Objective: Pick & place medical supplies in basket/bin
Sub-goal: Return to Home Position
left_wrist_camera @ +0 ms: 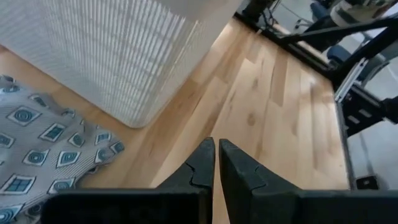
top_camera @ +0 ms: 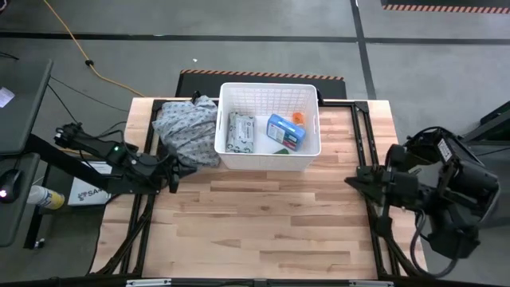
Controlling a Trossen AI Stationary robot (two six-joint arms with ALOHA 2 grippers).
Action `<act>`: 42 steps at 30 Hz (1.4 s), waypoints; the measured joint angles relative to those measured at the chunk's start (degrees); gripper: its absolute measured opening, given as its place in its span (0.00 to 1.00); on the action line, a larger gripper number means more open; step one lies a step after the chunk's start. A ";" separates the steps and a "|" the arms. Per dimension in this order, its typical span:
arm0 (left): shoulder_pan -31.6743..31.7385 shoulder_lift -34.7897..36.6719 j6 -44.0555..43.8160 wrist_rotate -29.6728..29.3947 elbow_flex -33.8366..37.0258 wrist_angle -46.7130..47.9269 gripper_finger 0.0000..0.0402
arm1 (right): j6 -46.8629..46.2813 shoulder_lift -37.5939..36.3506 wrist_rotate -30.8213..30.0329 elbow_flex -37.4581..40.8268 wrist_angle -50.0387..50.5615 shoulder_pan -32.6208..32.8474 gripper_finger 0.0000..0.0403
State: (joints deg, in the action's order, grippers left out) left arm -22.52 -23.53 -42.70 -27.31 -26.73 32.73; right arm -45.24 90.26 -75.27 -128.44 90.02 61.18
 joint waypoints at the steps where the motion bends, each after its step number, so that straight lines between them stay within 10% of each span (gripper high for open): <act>1: 0.00 0.17 0.00 0.02 0.43 0.00 0.15 | 0.22 0.00 0.11 0.06 -0.03 -0.27 0.00; 8: 0.00 0.24 -0.20 0.57 1.97 0.35 0.15 | -4.32 -5.35 0.20 12.42 -0.18 -0.96 0.00; 23: 0.00 0.24 -1.29 1.89 2.13 1.67 0.15 | -1.77 -40.48 -0.91 51.83 -22.71 -0.92 0.00; 42: 0.00 0.22 0.08 3.69 2.13 2.51 0.15 | 0.48 -64.72 3.31 75.65 -33.58 -0.89 0.00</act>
State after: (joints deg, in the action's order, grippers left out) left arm -22.52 -23.31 -42.62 -23.62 -24.60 35.24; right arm -44.77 25.54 -71.96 -52.80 56.44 60.29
